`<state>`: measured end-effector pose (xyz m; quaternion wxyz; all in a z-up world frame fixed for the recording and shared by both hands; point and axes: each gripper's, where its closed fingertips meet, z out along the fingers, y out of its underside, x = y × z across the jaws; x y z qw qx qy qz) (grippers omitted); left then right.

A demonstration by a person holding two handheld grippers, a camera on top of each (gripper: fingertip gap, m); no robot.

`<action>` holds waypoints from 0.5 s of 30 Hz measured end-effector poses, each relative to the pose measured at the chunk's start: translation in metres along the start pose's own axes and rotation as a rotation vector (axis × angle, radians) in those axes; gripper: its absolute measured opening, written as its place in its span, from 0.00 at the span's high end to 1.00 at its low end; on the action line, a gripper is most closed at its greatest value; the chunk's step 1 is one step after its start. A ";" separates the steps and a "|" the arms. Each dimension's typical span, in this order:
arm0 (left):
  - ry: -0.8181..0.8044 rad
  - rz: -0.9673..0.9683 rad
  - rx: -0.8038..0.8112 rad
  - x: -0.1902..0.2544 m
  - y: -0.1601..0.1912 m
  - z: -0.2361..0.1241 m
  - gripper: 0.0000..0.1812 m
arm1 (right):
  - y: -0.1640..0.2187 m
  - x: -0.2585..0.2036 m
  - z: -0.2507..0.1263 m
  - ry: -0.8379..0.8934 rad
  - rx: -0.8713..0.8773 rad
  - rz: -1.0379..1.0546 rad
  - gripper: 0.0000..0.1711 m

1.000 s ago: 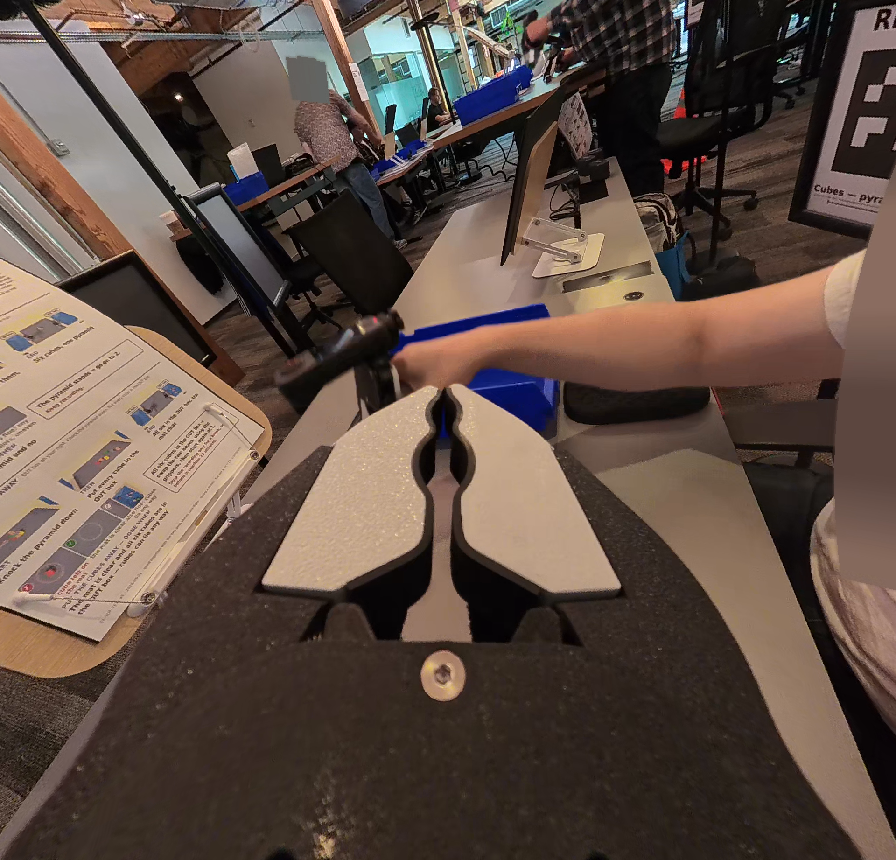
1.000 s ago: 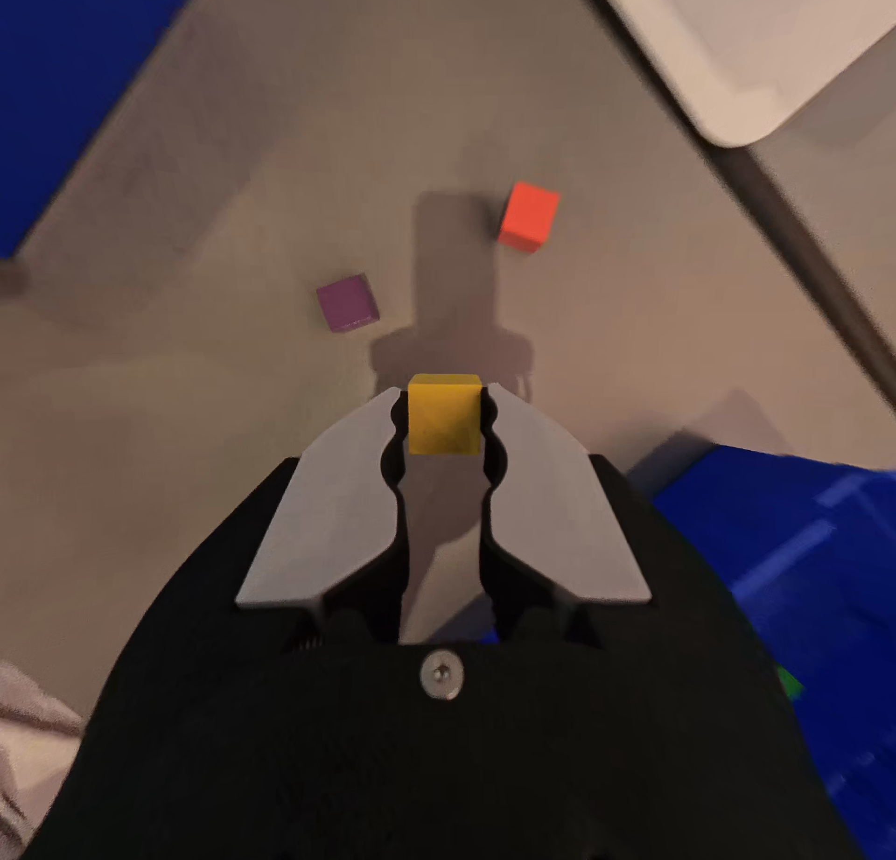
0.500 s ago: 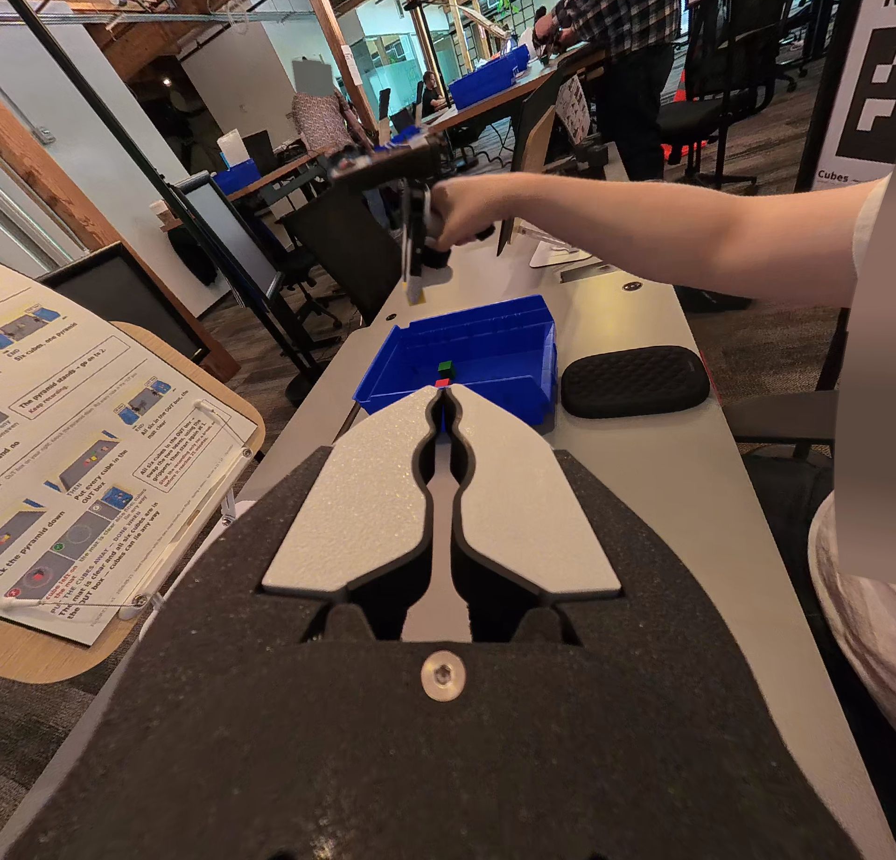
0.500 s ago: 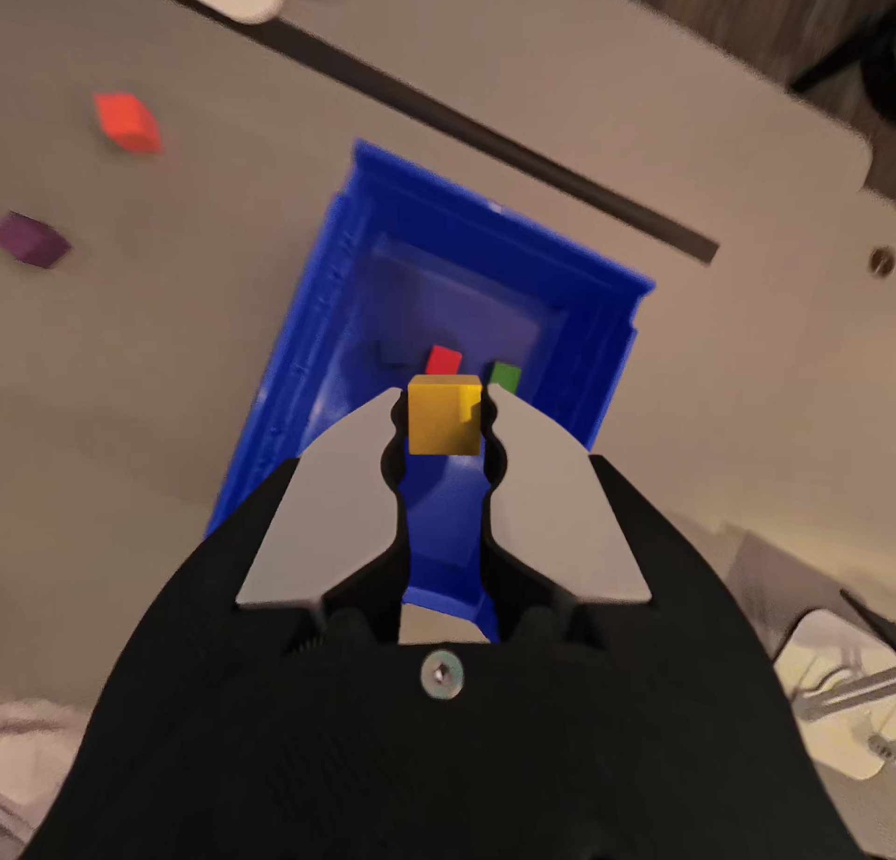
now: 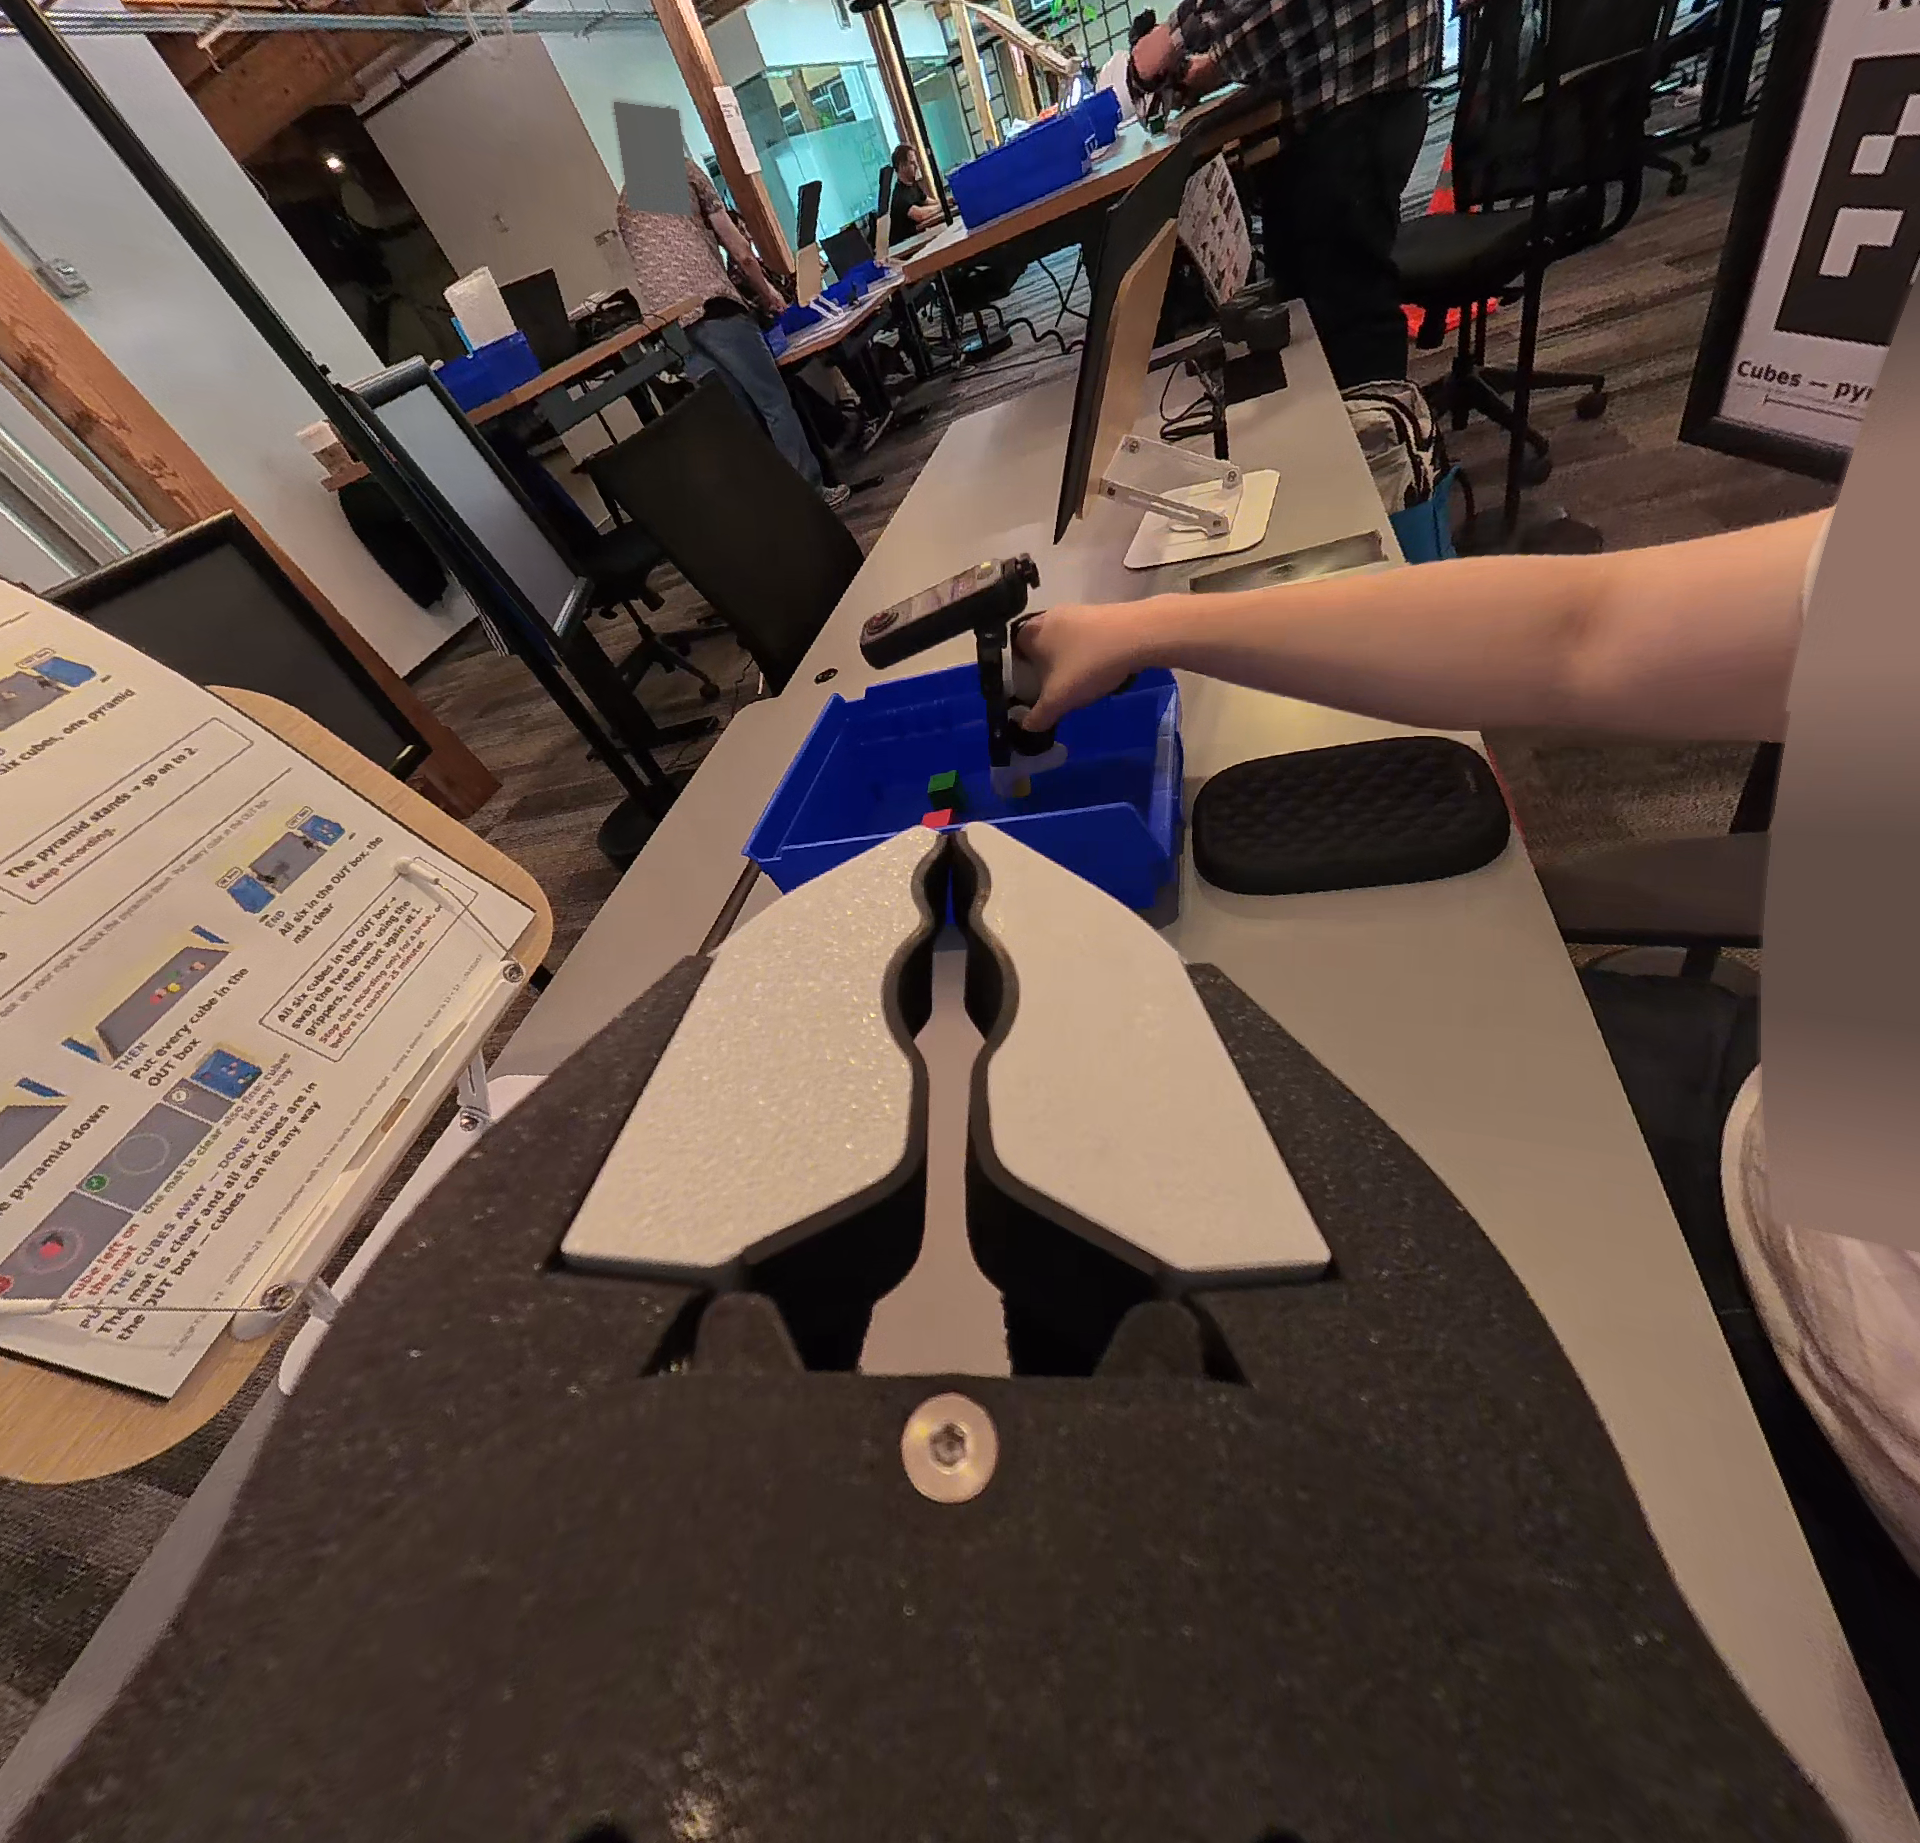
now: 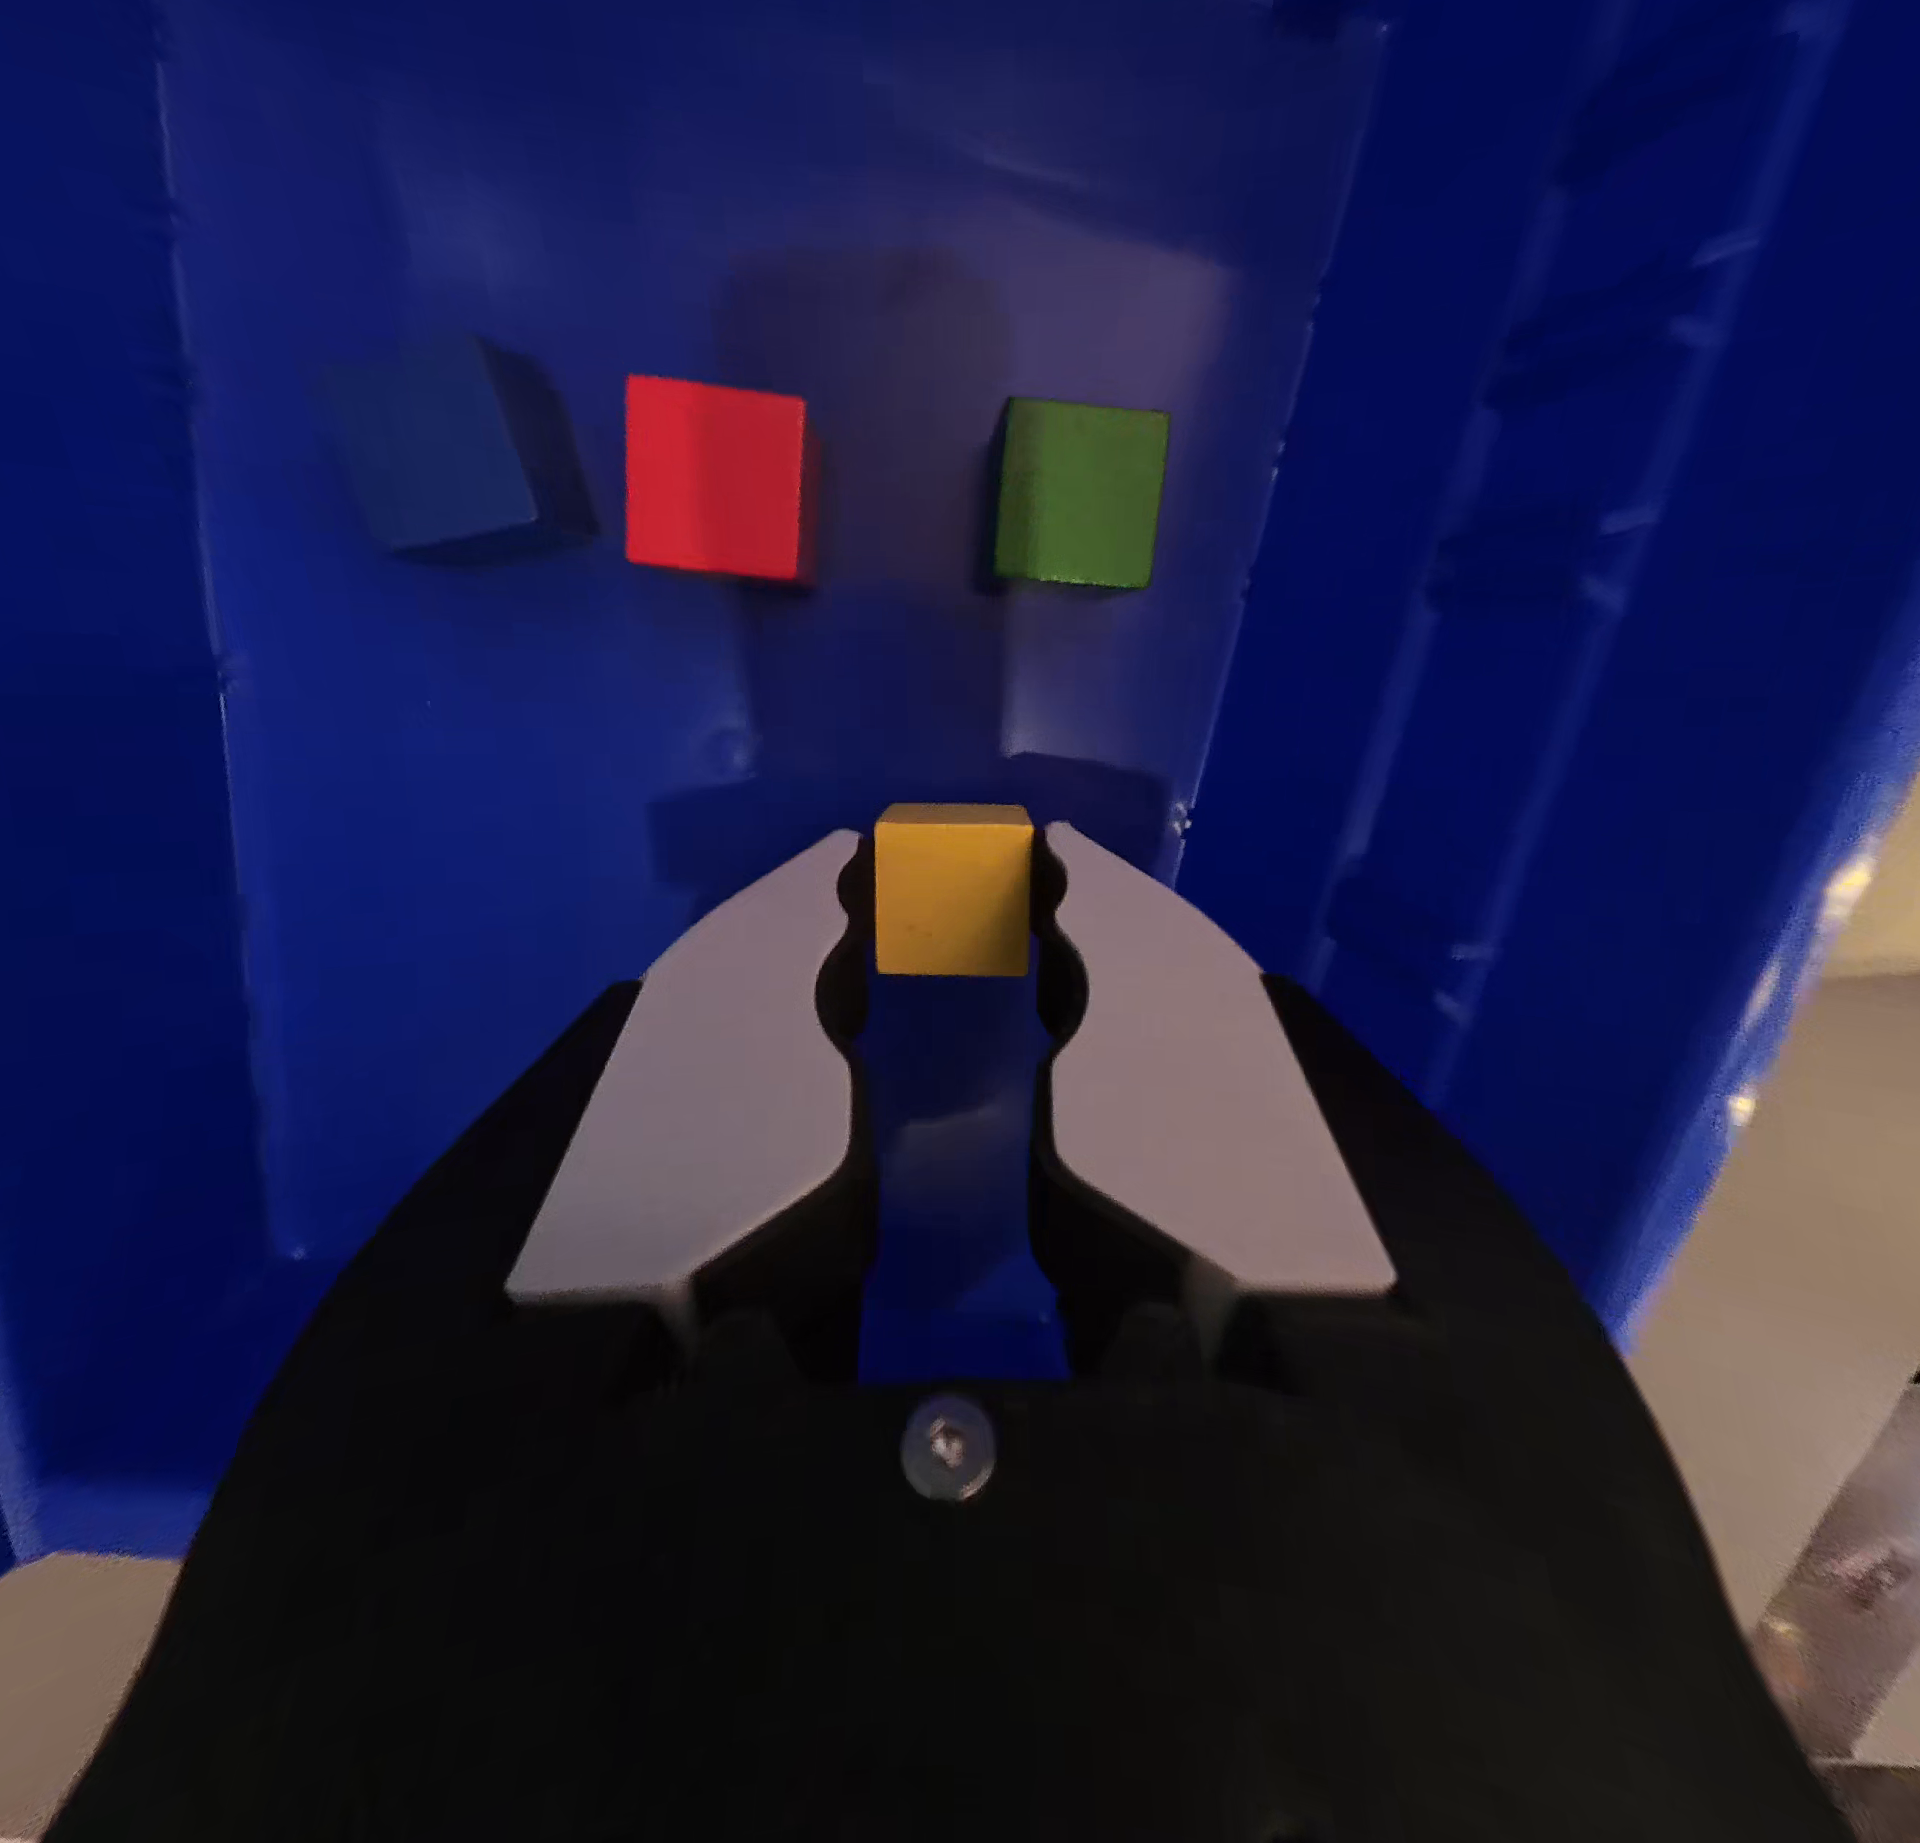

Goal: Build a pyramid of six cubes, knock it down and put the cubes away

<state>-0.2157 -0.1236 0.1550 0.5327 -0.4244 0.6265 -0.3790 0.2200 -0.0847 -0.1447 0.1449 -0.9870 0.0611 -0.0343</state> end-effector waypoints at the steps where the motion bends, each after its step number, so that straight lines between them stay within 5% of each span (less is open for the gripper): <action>1: 0.001 0.004 -0.001 0.001 0.000 0.000 1.00 | 0.000 -0.002 0.002 -0.003 0.001 0.002 0.82; 6: -0.006 0.009 0.008 0.000 -0.002 -0.004 1.00 | -0.001 -0.002 -0.007 0.053 0.015 -0.021 0.75; 9: -0.015 0.010 0.019 -0.001 -0.005 -0.008 1.00 | -0.029 -0.013 -0.059 0.115 0.165 -0.062 0.74; 13: -0.025 0.012 0.022 -0.003 -0.006 -0.009 1.00 | -0.092 -0.127 -0.157 -0.050 0.535 -0.291 0.75; 15: -0.028 0.012 0.016 -0.004 -0.004 -0.009 1.00 | -0.097 -0.215 -0.170 -0.232 0.557 -0.531 0.75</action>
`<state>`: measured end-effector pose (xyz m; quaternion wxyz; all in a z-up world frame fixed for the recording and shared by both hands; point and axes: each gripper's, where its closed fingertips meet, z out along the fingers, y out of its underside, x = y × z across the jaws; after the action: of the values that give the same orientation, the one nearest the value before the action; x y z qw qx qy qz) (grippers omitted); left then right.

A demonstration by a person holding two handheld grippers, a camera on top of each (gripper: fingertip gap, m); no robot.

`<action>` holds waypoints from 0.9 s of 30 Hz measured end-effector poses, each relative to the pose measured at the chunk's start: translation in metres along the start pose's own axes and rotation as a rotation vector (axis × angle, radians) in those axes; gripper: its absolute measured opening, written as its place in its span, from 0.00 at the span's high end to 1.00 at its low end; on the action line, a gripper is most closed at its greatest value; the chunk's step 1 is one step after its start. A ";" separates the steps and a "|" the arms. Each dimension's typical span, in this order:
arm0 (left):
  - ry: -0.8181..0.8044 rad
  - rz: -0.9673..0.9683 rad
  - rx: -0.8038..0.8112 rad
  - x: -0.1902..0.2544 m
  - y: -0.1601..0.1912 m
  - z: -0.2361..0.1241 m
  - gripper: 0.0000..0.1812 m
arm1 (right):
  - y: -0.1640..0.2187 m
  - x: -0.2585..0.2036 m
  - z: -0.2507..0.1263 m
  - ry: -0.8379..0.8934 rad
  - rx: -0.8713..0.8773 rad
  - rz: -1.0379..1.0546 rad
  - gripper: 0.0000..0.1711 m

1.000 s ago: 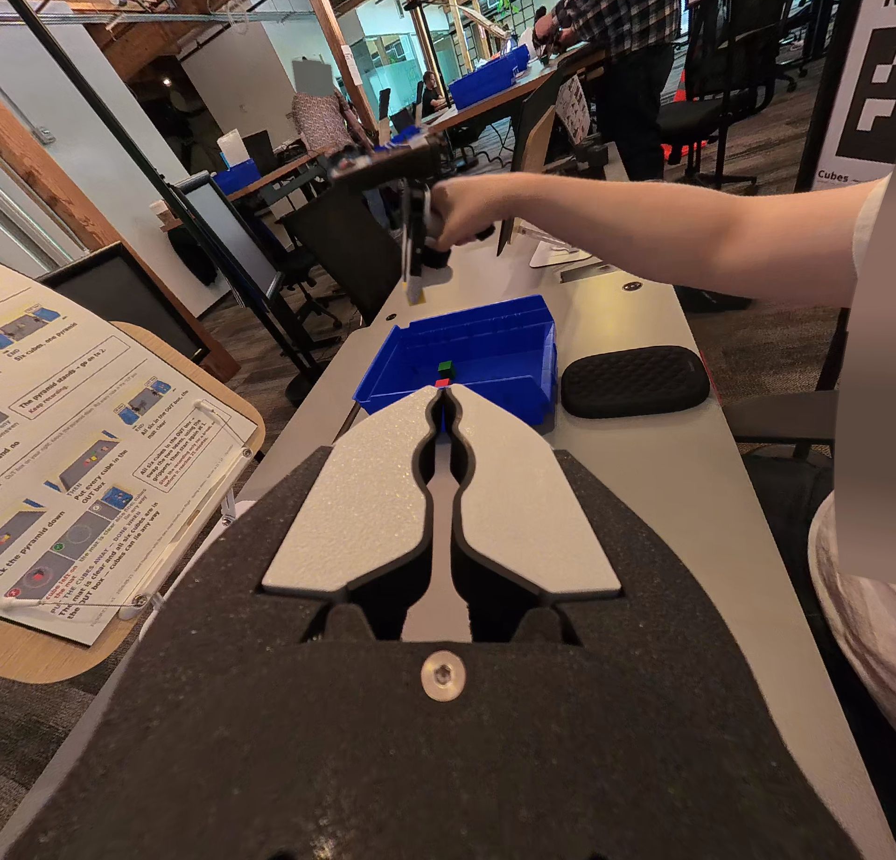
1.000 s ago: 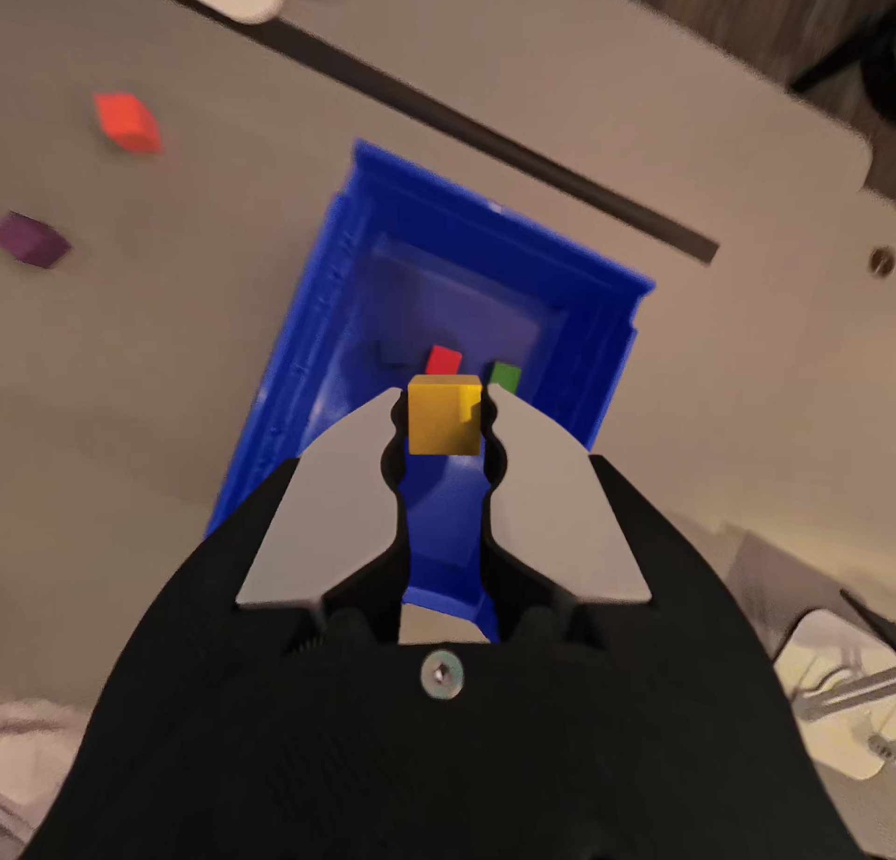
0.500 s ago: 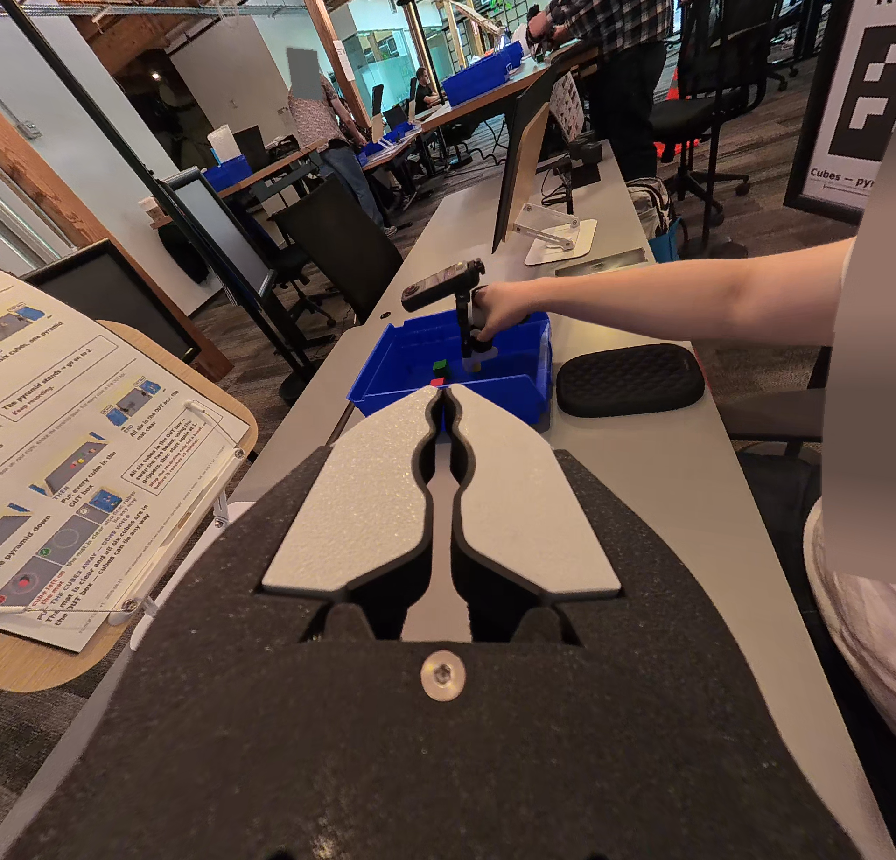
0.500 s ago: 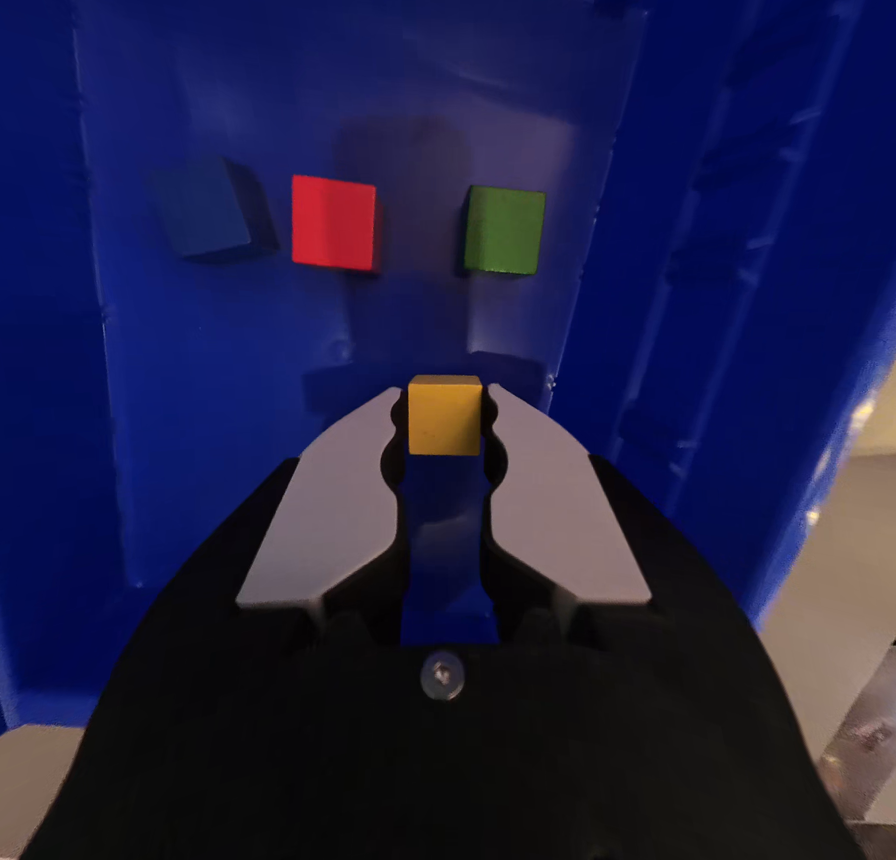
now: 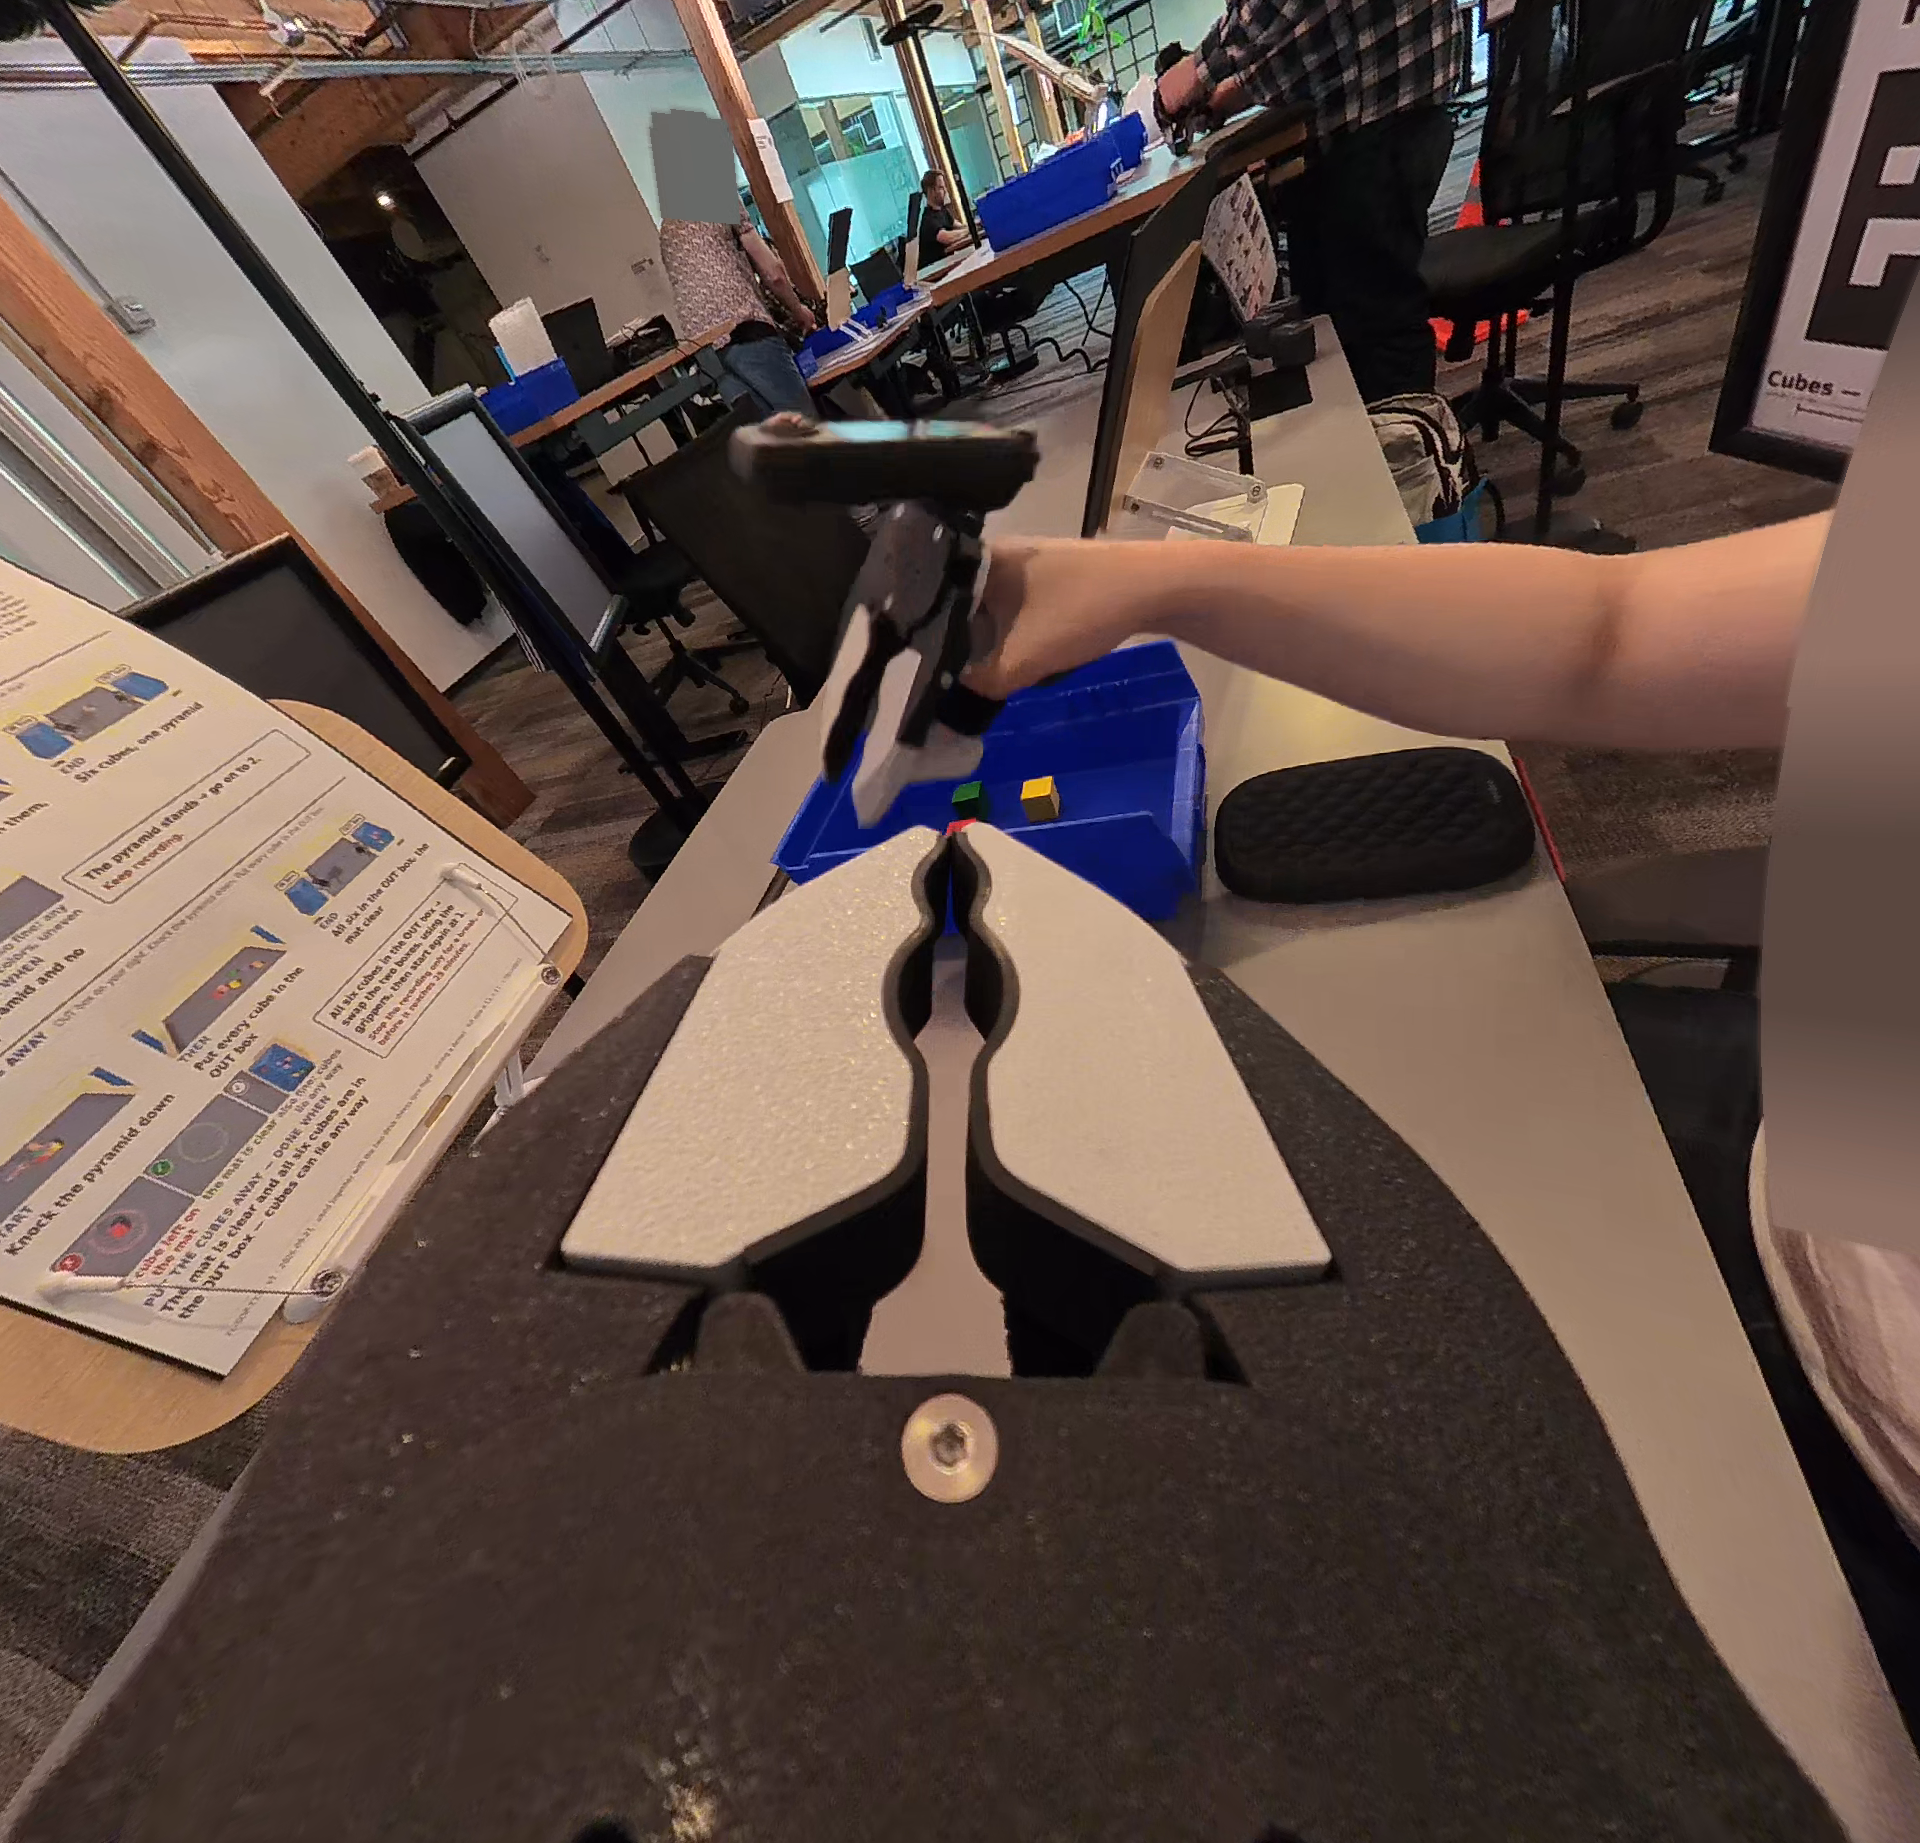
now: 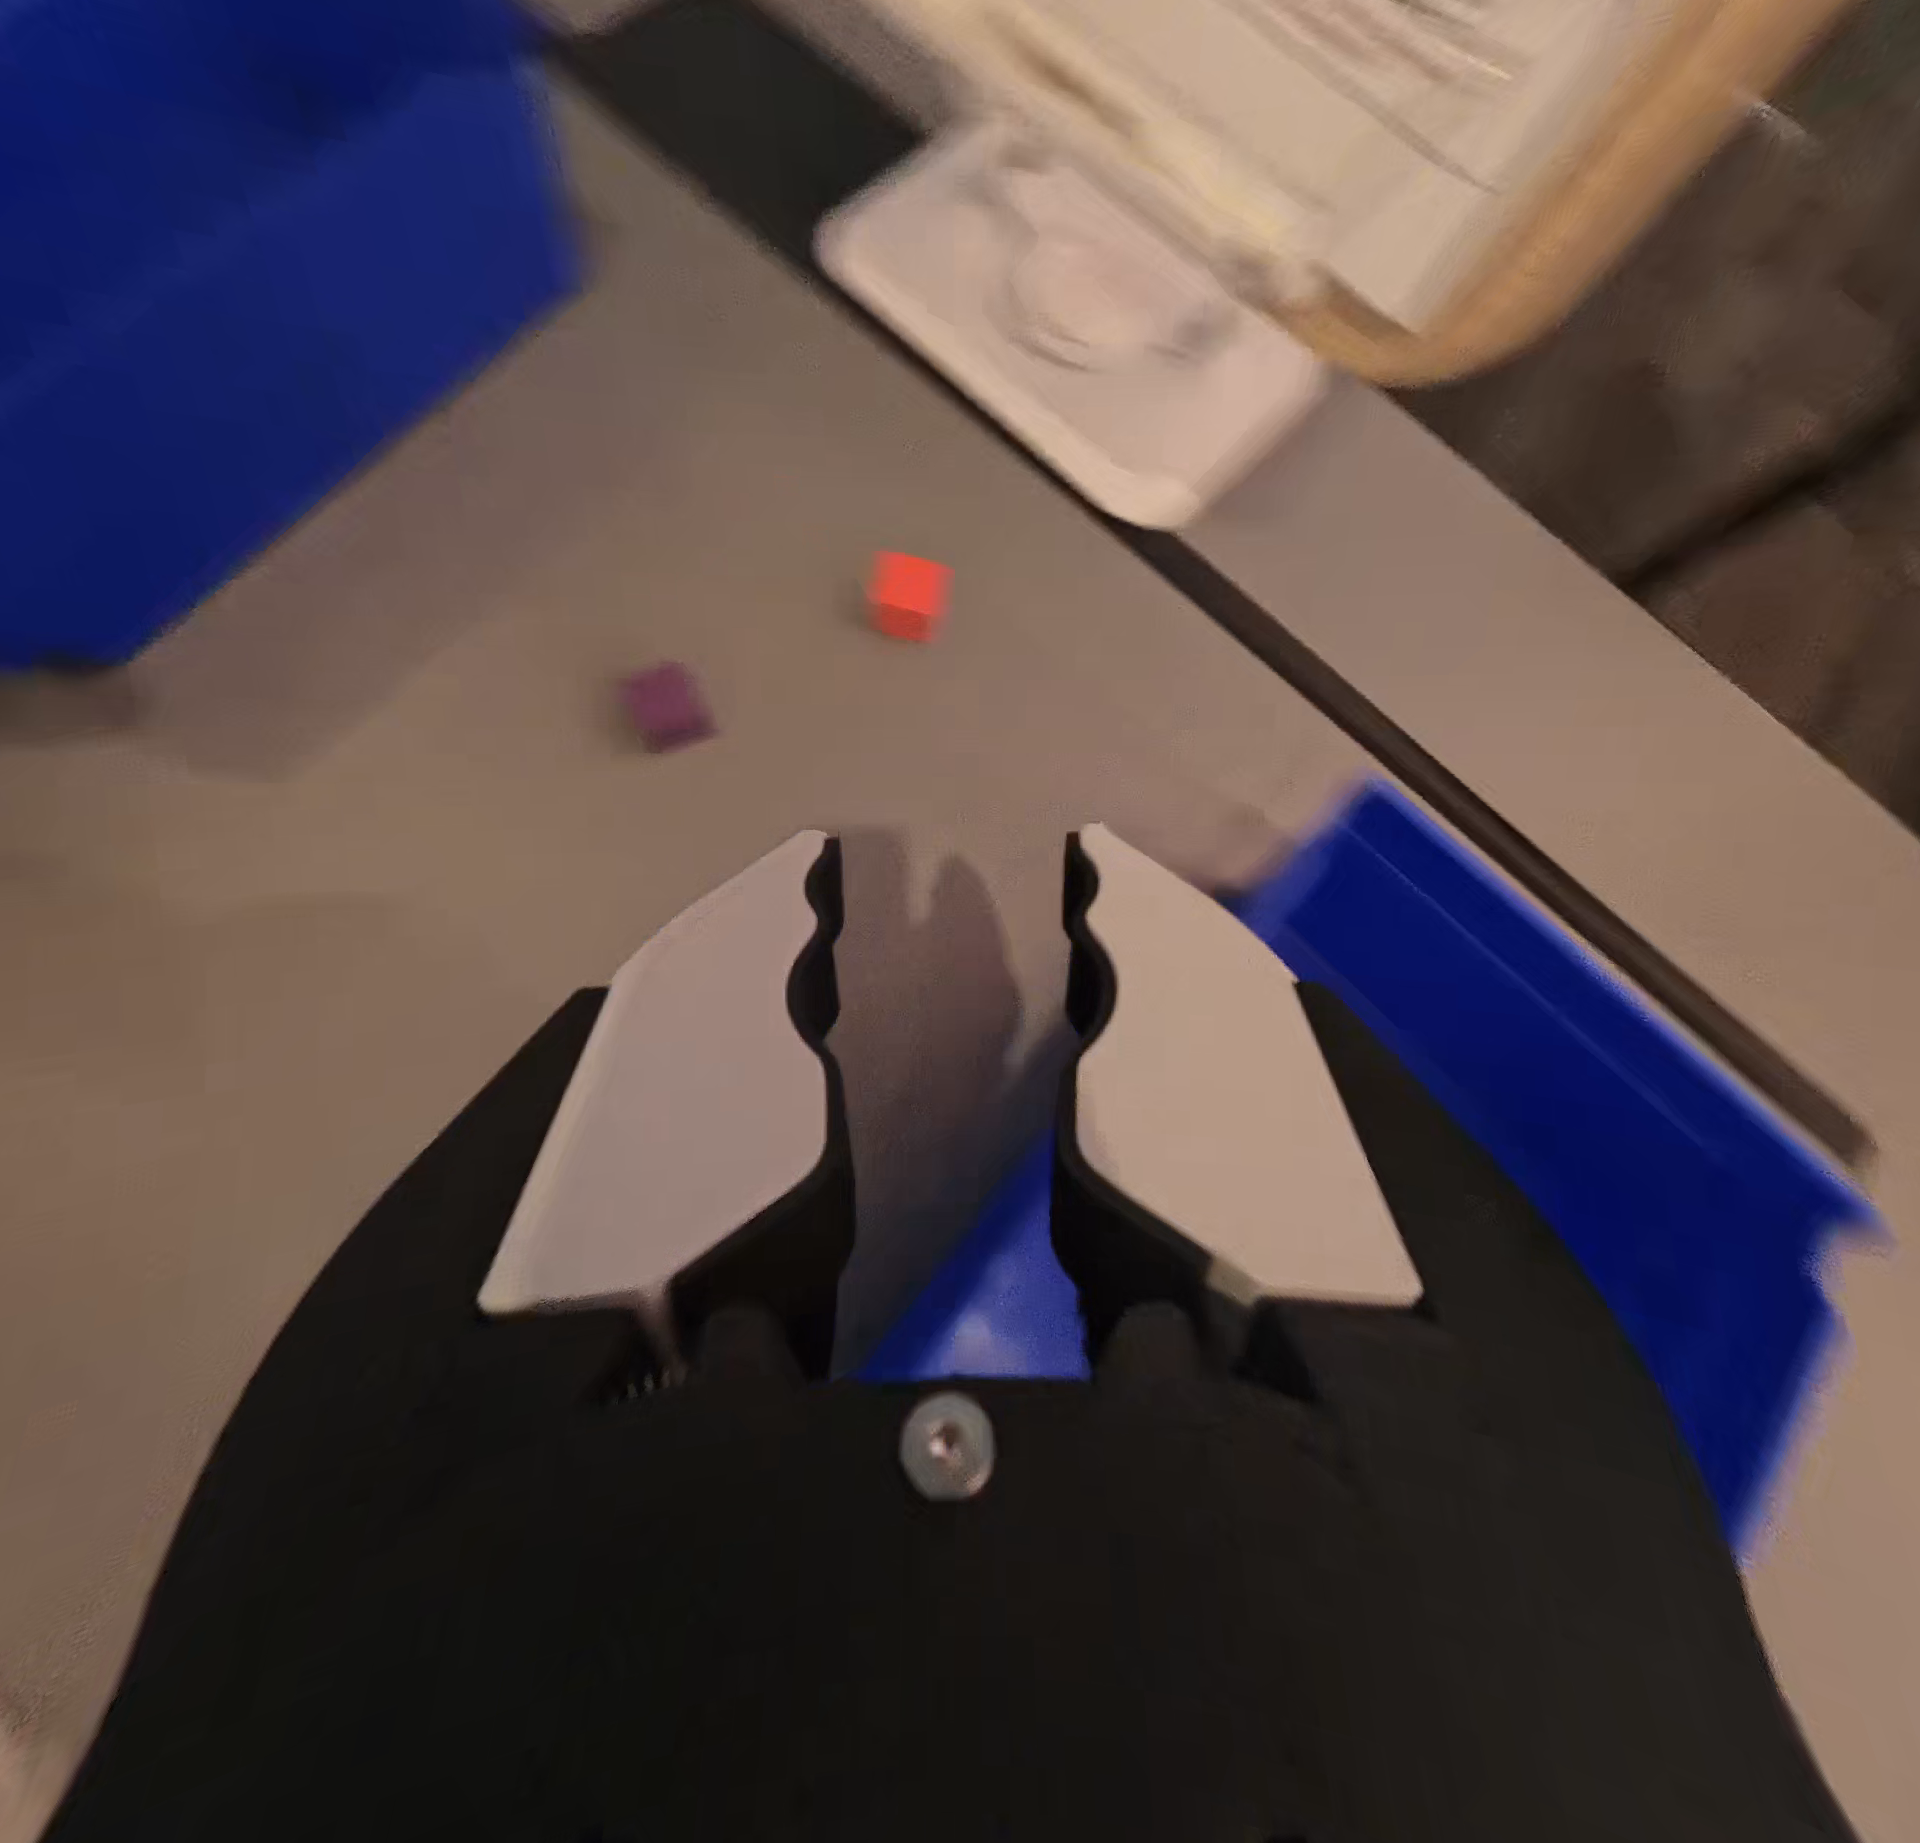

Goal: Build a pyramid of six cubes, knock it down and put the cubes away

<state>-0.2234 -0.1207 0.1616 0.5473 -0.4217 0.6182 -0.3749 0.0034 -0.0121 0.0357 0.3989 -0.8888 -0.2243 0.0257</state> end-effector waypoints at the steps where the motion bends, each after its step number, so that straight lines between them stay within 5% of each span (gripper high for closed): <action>1: -0.001 -0.003 -0.004 -0.001 0.001 0.000 1.00 | -0.012 -0.028 0.015 -0.073 -0.008 -0.069 0.76; 7: 0.010 -0.021 -0.019 -0.001 0.007 0.002 1.00 | -0.012 -0.113 0.119 -0.240 -0.115 -0.330 0.79; 15: 0.011 -0.014 0.000 -0.001 0.003 -0.005 1.00 | 0.039 -0.115 0.183 -0.291 -0.323 -0.311 0.76; 22: 0.010 -0.012 -0.003 -0.003 0.004 -0.005 1.00 | 0.036 -0.111 0.175 -0.295 -0.307 -0.330 0.84; 27: 0.007 -0.018 -0.008 -0.004 0.006 -0.004 1.00 | -0.029 -0.072 0.096 -0.193 -0.158 -0.334 0.84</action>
<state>-0.2280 -0.1144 0.1579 0.5400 -0.4283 0.6177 -0.3787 -0.0941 0.0412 -0.0179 0.3036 -0.8611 -0.4071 0.0266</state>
